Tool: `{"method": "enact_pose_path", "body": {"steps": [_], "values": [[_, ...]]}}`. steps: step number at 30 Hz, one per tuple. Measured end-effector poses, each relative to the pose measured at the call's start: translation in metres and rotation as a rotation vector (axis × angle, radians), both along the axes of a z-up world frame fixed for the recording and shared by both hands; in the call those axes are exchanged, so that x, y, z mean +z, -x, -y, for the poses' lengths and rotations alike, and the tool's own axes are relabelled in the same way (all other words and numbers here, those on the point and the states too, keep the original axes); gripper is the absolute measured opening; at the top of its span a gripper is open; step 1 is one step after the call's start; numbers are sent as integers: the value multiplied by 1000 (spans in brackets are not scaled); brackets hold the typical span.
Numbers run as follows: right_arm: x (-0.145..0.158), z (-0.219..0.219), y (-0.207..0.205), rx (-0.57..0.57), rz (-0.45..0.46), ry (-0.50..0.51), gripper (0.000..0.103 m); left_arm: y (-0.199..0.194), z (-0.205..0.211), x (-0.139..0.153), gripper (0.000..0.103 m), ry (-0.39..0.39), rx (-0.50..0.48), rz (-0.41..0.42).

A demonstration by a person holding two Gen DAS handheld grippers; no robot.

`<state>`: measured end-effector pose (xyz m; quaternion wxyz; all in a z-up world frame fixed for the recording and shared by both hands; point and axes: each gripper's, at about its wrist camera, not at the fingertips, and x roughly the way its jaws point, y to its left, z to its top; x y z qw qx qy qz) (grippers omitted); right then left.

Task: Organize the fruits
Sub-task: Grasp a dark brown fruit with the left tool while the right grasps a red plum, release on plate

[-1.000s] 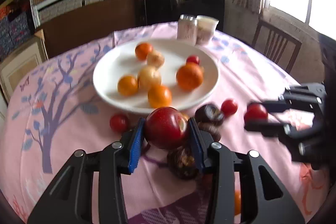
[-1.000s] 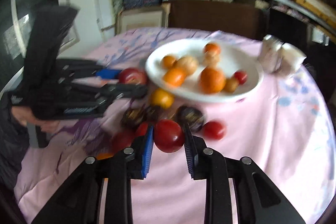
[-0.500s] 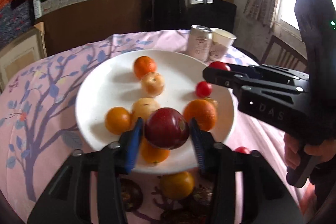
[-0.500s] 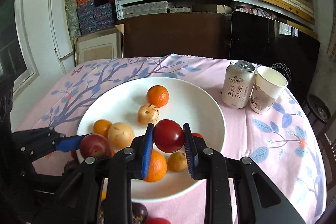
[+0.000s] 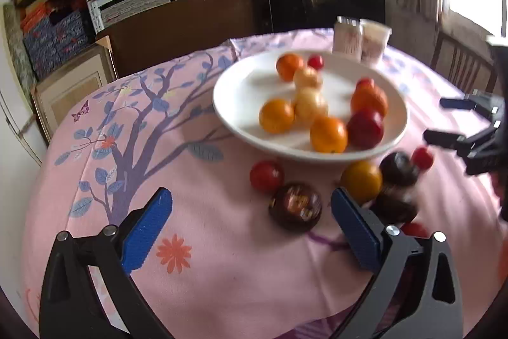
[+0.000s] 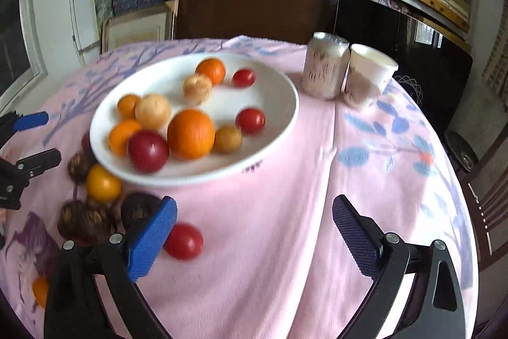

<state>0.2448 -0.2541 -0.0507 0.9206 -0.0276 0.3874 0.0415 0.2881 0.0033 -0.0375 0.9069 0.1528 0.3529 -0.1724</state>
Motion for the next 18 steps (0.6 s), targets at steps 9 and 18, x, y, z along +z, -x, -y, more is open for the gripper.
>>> {"method": "enact_pose_path", "body": {"steps": [9,18], "values": [[-15,-12,7,73,-70,-54,99,-16,18,-22,96,-36,-33,-81],[-5,-30,18,156,-76,-101,31,-13,20,-8,41,103,-81,-164]]}}
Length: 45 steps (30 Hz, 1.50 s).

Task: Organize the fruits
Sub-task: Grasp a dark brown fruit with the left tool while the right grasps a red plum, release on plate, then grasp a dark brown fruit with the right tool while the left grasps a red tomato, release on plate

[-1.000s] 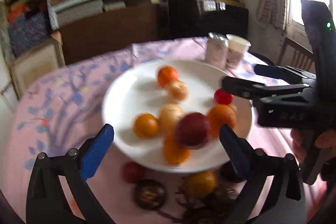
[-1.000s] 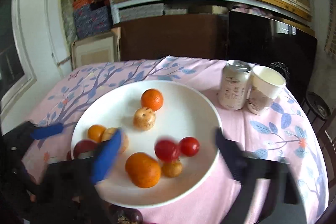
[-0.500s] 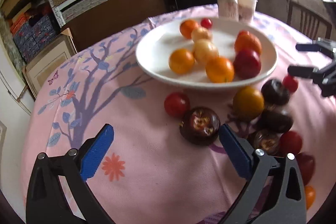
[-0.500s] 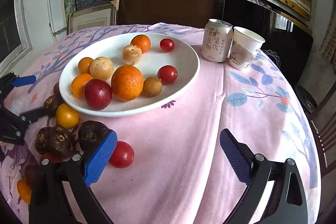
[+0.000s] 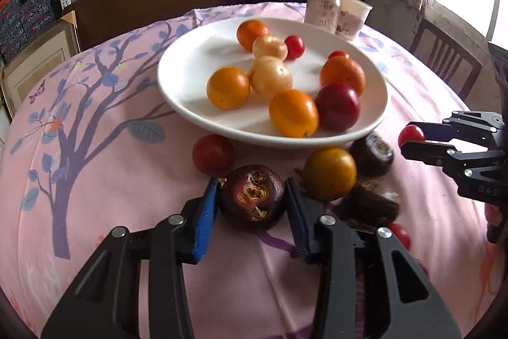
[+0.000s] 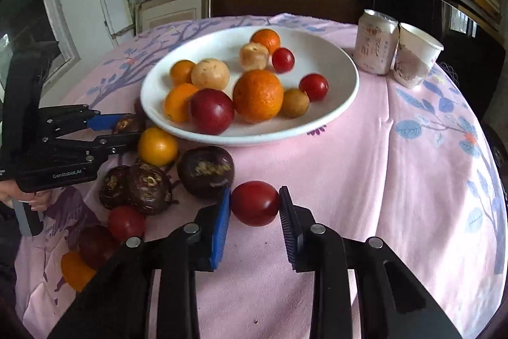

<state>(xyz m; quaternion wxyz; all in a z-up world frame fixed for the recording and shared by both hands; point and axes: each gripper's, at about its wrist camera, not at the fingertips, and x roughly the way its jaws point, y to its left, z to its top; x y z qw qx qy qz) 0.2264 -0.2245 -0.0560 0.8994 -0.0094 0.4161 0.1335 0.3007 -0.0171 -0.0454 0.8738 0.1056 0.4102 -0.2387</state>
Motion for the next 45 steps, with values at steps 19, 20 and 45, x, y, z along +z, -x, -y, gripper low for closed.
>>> {"method": "enact_pose_path", "body": {"steps": [19,20,45], "values": [[40,18,-104,-166,168,15,95,-79,19,59,98,119,279,143],[40,21,-98,-166,176,29,95,-77,12,62,98,122,288,145],[-14,-34,-28,60,-26,-31,45,-43,-7,-17,43,-62,97,7]]}}
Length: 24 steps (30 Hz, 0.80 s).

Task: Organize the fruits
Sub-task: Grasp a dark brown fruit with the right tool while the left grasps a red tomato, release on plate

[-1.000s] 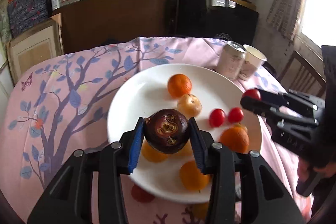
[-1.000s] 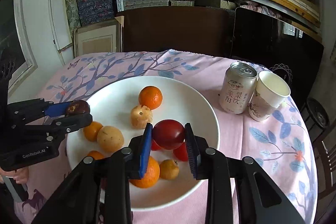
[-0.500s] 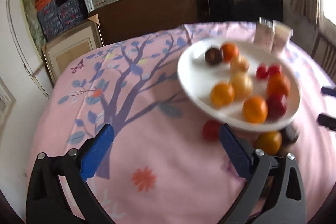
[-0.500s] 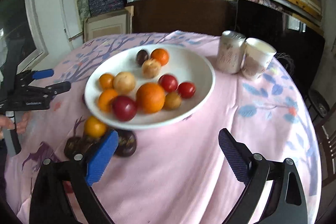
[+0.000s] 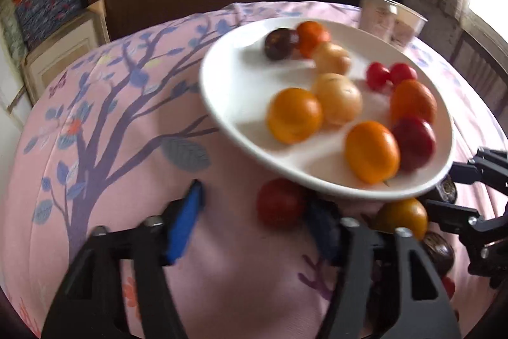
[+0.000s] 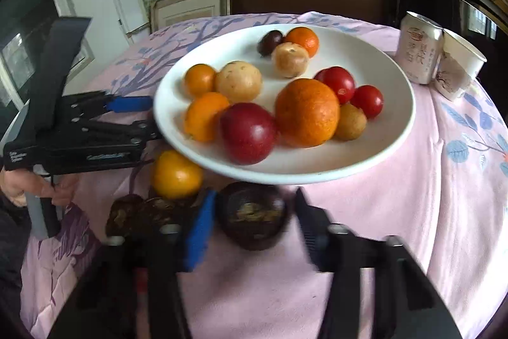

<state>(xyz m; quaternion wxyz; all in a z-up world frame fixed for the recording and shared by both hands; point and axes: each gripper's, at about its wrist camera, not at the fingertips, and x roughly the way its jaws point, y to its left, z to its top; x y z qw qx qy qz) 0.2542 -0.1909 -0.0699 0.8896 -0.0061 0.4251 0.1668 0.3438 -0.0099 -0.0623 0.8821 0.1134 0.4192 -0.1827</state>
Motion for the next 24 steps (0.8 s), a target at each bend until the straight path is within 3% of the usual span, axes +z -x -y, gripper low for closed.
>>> {"method": "enact_pose_path", "body": {"steps": [1,2,5,10,16,21,22,23,24], "values": [[1,-4,5,-2,7,21,44,6,3,1,30,-6,-26,9],[3,-5,10,-5,10,31,44,11,3,3,26,-3,-32,-2],[12,4,21,-14,0,-4,44,19,-2,11,25,43,-35,-11],[53,28,34,-73,122,-7,44,32,-10,46,25,105,-43,55],[80,44,-16,-174,192,-15,44,-4,16,75,25,182,-2,101],[73,45,-70,-237,193,-32,45,-42,41,68,26,157,56,81],[71,47,-79,-250,187,-44,45,-47,40,66,31,162,81,86],[68,51,-88,-249,167,-67,53,-51,38,65,66,164,108,85],[64,54,-93,-244,144,-87,82,-54,35,64,88,164,133,76]]}}
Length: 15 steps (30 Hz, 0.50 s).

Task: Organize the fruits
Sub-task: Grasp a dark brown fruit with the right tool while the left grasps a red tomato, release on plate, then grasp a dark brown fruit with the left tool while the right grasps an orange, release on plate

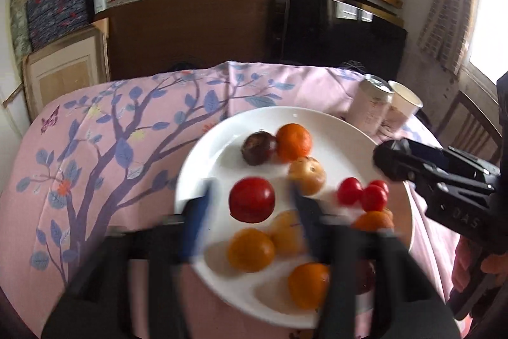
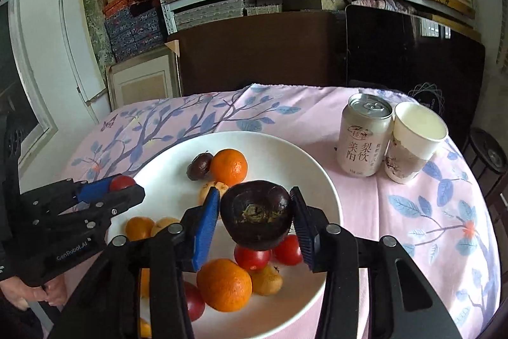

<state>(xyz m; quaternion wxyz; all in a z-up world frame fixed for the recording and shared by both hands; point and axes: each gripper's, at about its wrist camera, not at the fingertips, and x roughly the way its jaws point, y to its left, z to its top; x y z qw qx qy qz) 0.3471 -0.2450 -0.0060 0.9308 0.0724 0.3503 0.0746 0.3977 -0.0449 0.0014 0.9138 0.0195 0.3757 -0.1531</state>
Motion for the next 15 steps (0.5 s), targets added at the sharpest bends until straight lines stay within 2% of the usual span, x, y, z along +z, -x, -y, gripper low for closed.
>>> {"method": "enact_pose_path", "body": {"steps": [1,4,7,10,15], "values": [[-4,3,-2,6,-27,-12,91,1,-5,1,98,5,26,4],[-7,12,15,-37,-28,0,96,17,-20,6,98,-27,16,37],[-8,14,61,-44,4,90,99,53,-35,5,98,-93,-9,49],[-13,5,113,48,-13,121,99,102,-47,-7,98,-130,-66,21],[-32,-36,185,207,-125,16,99,145,-48,-31,98,-89,-137,-60]]}}
